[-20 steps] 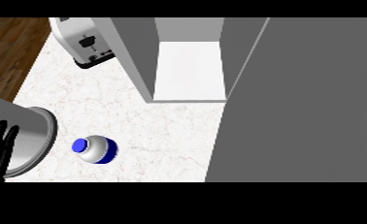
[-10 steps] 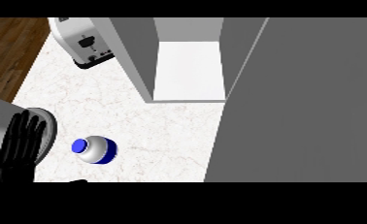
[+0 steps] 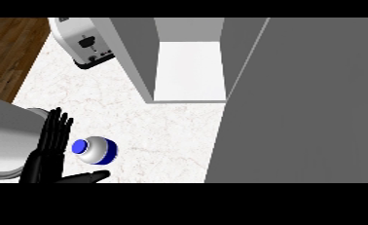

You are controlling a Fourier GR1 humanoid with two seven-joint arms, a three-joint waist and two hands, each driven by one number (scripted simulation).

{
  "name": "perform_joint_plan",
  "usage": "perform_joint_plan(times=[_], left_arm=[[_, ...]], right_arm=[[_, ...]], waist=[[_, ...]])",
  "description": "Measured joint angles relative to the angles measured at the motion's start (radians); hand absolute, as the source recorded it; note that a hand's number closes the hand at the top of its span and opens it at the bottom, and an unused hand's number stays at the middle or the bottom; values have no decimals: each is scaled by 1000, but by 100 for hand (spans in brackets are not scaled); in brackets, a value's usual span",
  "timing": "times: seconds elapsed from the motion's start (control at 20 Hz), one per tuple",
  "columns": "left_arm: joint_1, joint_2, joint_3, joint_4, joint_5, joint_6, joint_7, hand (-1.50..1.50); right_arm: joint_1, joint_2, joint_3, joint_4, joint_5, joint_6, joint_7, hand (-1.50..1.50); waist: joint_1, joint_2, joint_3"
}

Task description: Pick up the bottled water, place it into the cabinet and close the cabinet

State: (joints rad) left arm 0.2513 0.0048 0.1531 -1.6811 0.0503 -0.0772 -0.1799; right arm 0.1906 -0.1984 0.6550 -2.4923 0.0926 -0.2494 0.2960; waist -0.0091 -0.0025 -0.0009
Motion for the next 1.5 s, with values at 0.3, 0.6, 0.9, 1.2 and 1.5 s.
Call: perform_joint_plan(times=[0.3,0.6,0.9,1.2,1.5], left_arm=[[-23,-3,-25,129,-5,21,-97,-150],[-55,-3,-38,271,-12,54,-195,-150],[-112,0,-33,415,-10,86,-282,-150],[-131,7,-4,533,-3,80,-375,-150],[-164,11,14,654,26,55,-473,-150]], right_arm=[[0,-19,12,3,1,-17,-12,-150],[2,-32,22,9,3,-36,-35,-150],[-9,-46,30,6,8,-54,-18,-150],[-33,-53,24,7,10,-66,-4,-150],[-66,-52,34,6,13,-82,23,-150]], waist=[[2,0,0],[2,0,0],[1,1,0],[3,1,0],[3,1,0]])
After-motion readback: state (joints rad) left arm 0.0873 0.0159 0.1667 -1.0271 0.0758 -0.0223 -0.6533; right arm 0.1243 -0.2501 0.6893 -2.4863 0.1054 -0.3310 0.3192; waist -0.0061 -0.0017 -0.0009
